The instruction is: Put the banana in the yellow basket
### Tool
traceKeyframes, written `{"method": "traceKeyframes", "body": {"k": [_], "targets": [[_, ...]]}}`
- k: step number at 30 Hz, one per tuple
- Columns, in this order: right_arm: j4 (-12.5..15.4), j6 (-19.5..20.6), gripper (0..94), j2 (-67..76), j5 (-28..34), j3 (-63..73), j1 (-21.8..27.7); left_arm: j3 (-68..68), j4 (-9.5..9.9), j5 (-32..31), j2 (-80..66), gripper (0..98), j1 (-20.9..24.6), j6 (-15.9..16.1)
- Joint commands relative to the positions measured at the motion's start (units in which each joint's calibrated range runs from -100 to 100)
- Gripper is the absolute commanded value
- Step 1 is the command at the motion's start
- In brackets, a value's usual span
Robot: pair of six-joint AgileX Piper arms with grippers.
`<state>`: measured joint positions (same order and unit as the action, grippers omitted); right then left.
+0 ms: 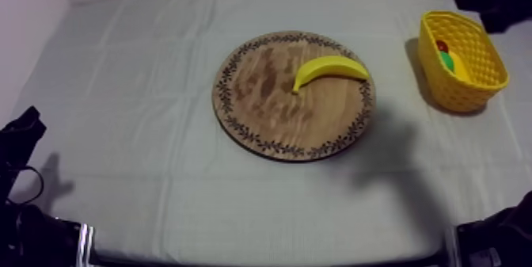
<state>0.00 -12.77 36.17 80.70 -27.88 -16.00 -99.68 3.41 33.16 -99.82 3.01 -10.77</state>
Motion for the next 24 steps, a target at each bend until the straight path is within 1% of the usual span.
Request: {"method": "traceKeyframes", "body": {"k": [1,5,13,18,20,24], "targets": [[0.03,-0.53,0.4,-9.87,2.46,5.35,-0.76,0.01,-0.01,-0.01,0.00,0.1,-0.01,0.00],[0.01,-0.80,0.4,-16.83,4.88,7.13,-1.41,0.01,-0.01,-0.01,0.00,0.1,-0.01,0.00],[1.18,-1.18,0.5,-27.76,8.70,9.26,-1.72,0.01,-0.01,-0.01,0.00,0.1,-0.01,0.00],[0.56,-1.93,0.5,-33.24,9.79,13.62,-2.59,0.01,-0.01,-0.01,0.00,0.1,-0.01,0.00],[0.01,-2.89,0.5,-35.23,10.92,16.25,-3.00,0.01,-0.01,-0.01,0.00,0.1,-0.01,0.00],[-1.02,-6.31,0.5,-38.52,13.20,20.55,-3.28,0.01,-0.01,-0.01,0.00,0.1,-0.01,0.00]]}}
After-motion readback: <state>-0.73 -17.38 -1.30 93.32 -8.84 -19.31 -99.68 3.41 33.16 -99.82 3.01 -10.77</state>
